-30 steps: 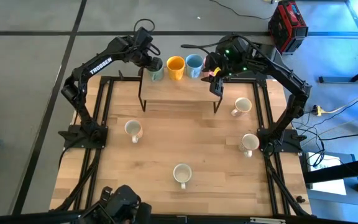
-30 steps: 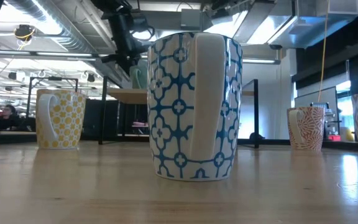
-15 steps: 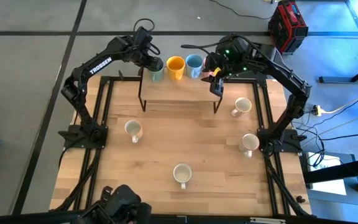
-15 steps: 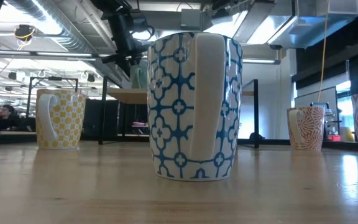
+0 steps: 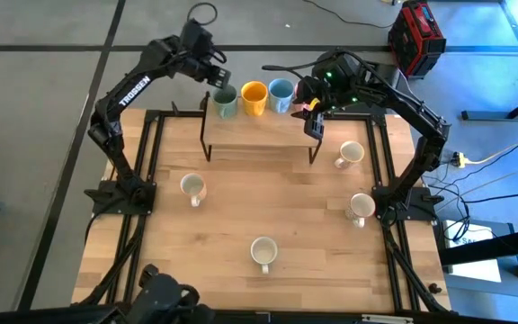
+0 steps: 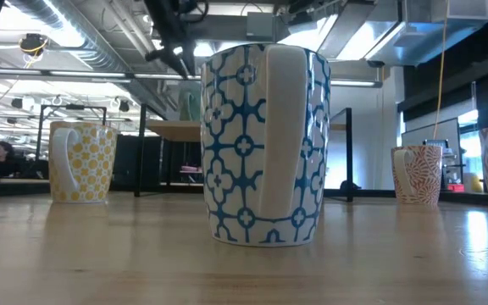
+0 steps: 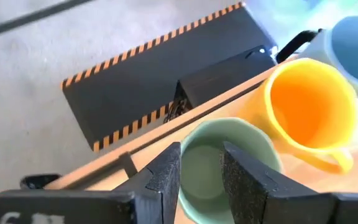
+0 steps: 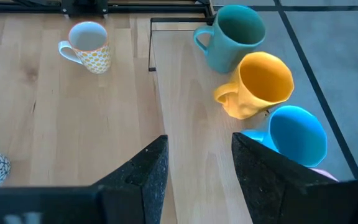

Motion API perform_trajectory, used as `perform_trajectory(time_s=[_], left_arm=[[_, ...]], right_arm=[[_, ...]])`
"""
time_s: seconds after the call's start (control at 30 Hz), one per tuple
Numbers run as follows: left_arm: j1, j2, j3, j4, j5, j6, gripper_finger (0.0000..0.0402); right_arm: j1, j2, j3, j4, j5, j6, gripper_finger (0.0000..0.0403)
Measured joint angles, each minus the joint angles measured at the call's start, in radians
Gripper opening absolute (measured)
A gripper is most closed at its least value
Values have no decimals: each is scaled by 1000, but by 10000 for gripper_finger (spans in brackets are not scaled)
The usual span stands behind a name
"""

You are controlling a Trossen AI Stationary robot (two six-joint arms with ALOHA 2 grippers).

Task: Place coffee mugs
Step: Put the green mug on the shelf

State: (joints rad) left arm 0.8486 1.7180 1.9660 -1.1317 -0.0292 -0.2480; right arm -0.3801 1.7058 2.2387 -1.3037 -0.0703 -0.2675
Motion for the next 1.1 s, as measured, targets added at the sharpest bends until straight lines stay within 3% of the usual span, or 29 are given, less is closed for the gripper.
perform_trajectory(time_s=[0.17, 0.4, 0.7, 0.9, 1.1], left_arm=[[-40, -1, 92, -11, 74, 117, 106], [-204, -13, 112, -10, 123, 280, 106], [-393, -39, 103, -89, 112, 257, 105], [-395, -172, -64, -118, -8, 102, 105], [-306, -232, -281, -52, -22, -120, 105]], right_arm=[[0, 0, 0, 0, 10, 0, 168], [0, -1, 0, 42, 3, 1, 168], [15, -12, 0, -19, -259, 20, 168], [16, -11, -8, -20, -254, 0, 168], [16, -9, -38, -22, -198, 0, 168]])
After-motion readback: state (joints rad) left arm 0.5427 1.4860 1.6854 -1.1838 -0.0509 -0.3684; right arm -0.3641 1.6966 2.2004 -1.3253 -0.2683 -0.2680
